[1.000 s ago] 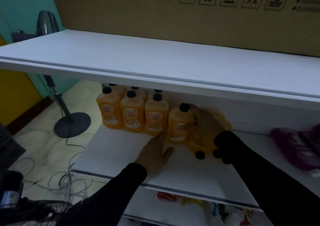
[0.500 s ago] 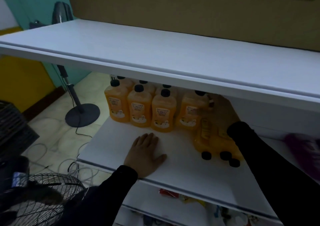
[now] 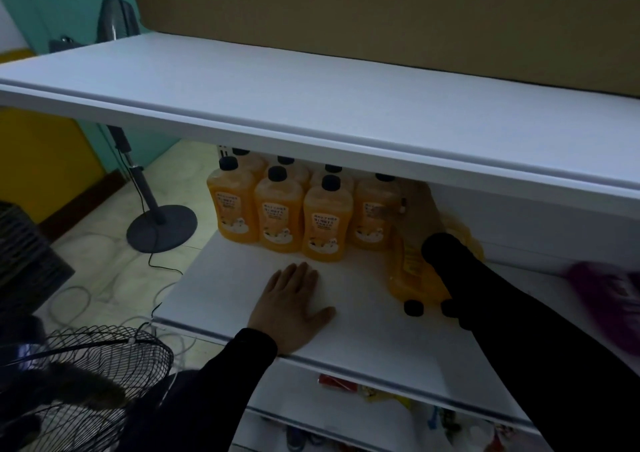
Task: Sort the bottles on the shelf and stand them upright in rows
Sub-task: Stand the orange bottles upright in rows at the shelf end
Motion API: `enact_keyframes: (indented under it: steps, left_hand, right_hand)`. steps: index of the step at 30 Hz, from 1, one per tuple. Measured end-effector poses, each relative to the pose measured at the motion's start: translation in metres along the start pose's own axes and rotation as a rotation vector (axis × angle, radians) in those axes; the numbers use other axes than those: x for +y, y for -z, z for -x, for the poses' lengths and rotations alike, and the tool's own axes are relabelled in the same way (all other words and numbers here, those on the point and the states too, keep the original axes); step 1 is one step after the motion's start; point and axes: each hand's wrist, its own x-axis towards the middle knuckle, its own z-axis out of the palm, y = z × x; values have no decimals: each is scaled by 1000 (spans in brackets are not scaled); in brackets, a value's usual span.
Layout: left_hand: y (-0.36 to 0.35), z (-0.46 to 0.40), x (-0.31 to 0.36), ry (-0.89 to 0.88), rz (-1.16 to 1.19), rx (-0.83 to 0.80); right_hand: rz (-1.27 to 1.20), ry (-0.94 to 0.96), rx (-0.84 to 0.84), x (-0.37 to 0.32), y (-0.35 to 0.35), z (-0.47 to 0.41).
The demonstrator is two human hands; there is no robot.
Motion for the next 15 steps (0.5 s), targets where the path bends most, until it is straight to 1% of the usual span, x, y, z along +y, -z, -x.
enact_keyframes:
  steps: [5, 11, 15]
  left_hand:
    - [1, 1, 1, 1, -2, -7]
    - [1, 1, -1, -8, 11, 10]
    - [0, 1, -2, -10, 17, 12]
  right_hand:
    - [36, 28, -15, 6, -3, -3]
    - [75, 19, -19, 9, -1, -4]
    - [0, 10, -1, 14, 12, 11]
